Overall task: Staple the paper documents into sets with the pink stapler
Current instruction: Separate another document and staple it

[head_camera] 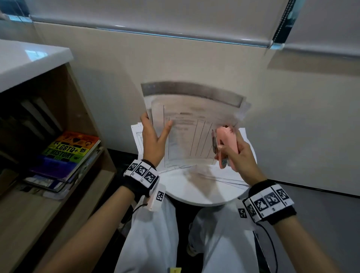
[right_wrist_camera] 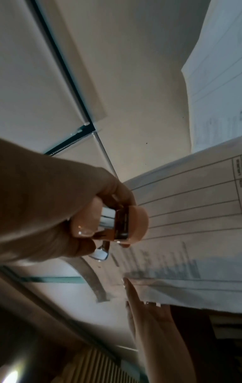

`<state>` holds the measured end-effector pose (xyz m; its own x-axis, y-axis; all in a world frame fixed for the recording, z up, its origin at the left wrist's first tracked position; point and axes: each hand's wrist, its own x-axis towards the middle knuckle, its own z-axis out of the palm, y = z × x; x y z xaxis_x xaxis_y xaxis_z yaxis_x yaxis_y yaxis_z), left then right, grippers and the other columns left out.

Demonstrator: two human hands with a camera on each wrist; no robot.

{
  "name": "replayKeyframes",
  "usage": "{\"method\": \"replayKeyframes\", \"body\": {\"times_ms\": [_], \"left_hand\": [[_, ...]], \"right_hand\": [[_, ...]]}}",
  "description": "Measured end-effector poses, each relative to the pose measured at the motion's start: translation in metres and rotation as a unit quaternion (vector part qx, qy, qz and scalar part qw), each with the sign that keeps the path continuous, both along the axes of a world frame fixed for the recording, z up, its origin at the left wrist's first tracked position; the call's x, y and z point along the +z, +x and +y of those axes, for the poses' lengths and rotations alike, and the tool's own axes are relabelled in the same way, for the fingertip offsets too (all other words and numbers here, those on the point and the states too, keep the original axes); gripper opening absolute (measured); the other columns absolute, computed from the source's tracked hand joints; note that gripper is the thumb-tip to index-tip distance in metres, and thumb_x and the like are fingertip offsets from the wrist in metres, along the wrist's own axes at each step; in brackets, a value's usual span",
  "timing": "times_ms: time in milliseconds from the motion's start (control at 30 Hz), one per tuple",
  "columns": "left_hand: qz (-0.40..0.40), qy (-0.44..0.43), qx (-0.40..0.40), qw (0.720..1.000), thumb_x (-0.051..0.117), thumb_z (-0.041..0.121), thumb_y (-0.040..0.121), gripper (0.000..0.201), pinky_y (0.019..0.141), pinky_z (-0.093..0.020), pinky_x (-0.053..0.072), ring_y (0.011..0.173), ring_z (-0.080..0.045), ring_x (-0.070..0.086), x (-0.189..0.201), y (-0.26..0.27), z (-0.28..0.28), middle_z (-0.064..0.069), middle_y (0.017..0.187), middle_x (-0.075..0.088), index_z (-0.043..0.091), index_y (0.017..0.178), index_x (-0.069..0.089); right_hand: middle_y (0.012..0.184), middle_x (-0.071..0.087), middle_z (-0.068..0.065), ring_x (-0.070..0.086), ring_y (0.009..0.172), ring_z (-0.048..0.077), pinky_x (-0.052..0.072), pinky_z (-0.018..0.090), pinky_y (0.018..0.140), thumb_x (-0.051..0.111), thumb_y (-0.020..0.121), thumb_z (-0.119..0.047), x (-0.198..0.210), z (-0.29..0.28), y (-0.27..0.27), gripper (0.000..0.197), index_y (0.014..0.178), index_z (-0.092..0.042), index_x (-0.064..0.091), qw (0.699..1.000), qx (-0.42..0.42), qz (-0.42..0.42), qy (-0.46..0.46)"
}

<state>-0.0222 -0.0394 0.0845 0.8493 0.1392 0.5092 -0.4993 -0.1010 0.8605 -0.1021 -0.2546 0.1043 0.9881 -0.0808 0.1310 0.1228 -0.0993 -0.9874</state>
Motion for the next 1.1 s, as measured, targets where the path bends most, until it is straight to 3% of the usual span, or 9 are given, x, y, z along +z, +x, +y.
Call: {"method": "replayKeyframes", "body": {"times_ms": [133,200,267,367,467,667,867,1000,1100], "left_hand": [[0.058,0.006,-0.046,0.997,0.059,0.017,0.092,0.039,0.095,-0.022,0.049,0.105,0.002,0.057,-0.009,-0.001,-0.002,0.007,0.113,0.055,0.013,0.120,0.032],[0.075,0.006,-0.059,0.995,0.055,0.019,0.095,0.033,0.096,-0.028,0.049,0.106,-0.001,0.059,-0.013,-0.001,-0.005,0.003,0.115,0.059,0.014,0.121,0.034],[0.078,0.007,-0.064,0.995,0.050,0.021,0.097,0.027,0.099,-0.028,0.048,0.110,-0.004,0.059,-0.014,-0.001,-0.009,0.002,0.118,0.060,0.017,0.121,0.037],[0.057,0.019,-0.051,0.997,0.043,0.025,0.100,0.019,0.092,-0.015,0.047,0.105,0.007,0.058,-0.006,0.000,-0.011,0.007,0.113,0.060,0.020,0.119,0.040],[0.035,0.014,-0.048,0.998,0.041,0.031,0.101,0.022,0.094,-0.037,0.051,0.107,-0.014,0.061,-0.004,0.002,-0.008,-0.006,0.115,0.062,0.018,0.118,0.041],[0.087,0.067,-0.030,0.994,0.036,0.027,0.102,0.016,0.077,-0.048,0.057,0.087,-0.021,0.066,-0.024,-0.003,-0.007,-0.003,0.098,0.066,0.012,0.107,0.040],[0.087,0.063,-0.011,0.994,0.038,0.024,0.102,0.014,0.080,-0.037,0.057,0.093,-0.018,0.067,-0.016,0.007,-0.001,-0.005,0.104,0.068,0.012,0.103,0.045],[0.122,0.045,-0.021,0.991,0.038,0.023,0.102,0.022,0.082,-0.024,0.051,0.091,0.003,0.063,-0.022,-0.001,-0.002,0.008,0.101,0.065,0.008,0.112,0.050],[0.131,0.043,-0.032,0.990,0.038,0.024,0.102,0.023,0.088,-0.029,0.052,0.099,-0.004,0.062,-0.031,-0.015,-0.004,0.007,0.105,0.064,0.010,0.115,0.051]], "right_hand": [[0.094,0.061,0.012,0.065,0.065,0.019,0.054,0.026,0.059,0.056,0.092,-0.001,-0.008,-0.007,0.003,0.036,0.122,-0.020,0.050,0.999,0.005,0.035,-0.020],[0.089,0.064,0.008,0.066,0.061,0.016,0.052,0.022,0.057,0.057,0.091,-0.002,-0.012,-0.006,0.006,0.038,0.127,-0.013,0.048,0.998,-0.003,0.052,-0.027],[0.085,0.065,0.004,0.065,0.061,0.015,0.052,0.020,0.057,0.057,0.092,-0.004,-0.013,-0.004,0.008,0.041,0.131,-0.012,0.046,0.998,-0.005,0.060,-0.035],[0.084,0.065,0.004,0.064,0.060,0.016,0.049,0.020,0.053,0.054,0.094,-0.005,-0.006,0.001,0.010,0.041,0.133,-0.017,0.046,0.999,-0.010,0.047,-0.016],[0.083,0.067,0.003,0.064,0.063,0.019,0.051,0.025,0.054,0.053,0.094,-0.008,0.002,0.002,0.009,0.037,0.129,-0.022,0.050,1.000,-0.011,0.029,-0.006],[0.100,0.065,0.012,0.065,0.069,0.021,0.052,0.023,0.058,0.054,0.094,-0.011,-0.014,0.003,0.007,0.040,0.132,-0.020,0.047,0.997,-0.004,0.071,-0.037],[0.092,0.058,0.006,0.058,0.068,0.017,0.050,0.032,0.052,0.057,0.089,-0.010,0.038,0.016,0.025,0.034,0.115,-0.027,0.045,0.985,-0.123,-0.045,0.114],[0.092,0.053,0.008,0.053,0.066,0.014,0.046,0.028,0.049,0.056,0.090,-0.019,0.084,0.043,0.045,0.034,0.121,-0.018,0.041,0.959,-0.146,-0.109,0.216],[0.093,0.060,0.011,0.060,0.068,0.014,0.052,0.030,0.057,0.057,0.090,-0.027,0.095,0.071,0.069,0.024,0.111,-0.022,0.048,0.951,-0.171,-0.120,0.228]]}}
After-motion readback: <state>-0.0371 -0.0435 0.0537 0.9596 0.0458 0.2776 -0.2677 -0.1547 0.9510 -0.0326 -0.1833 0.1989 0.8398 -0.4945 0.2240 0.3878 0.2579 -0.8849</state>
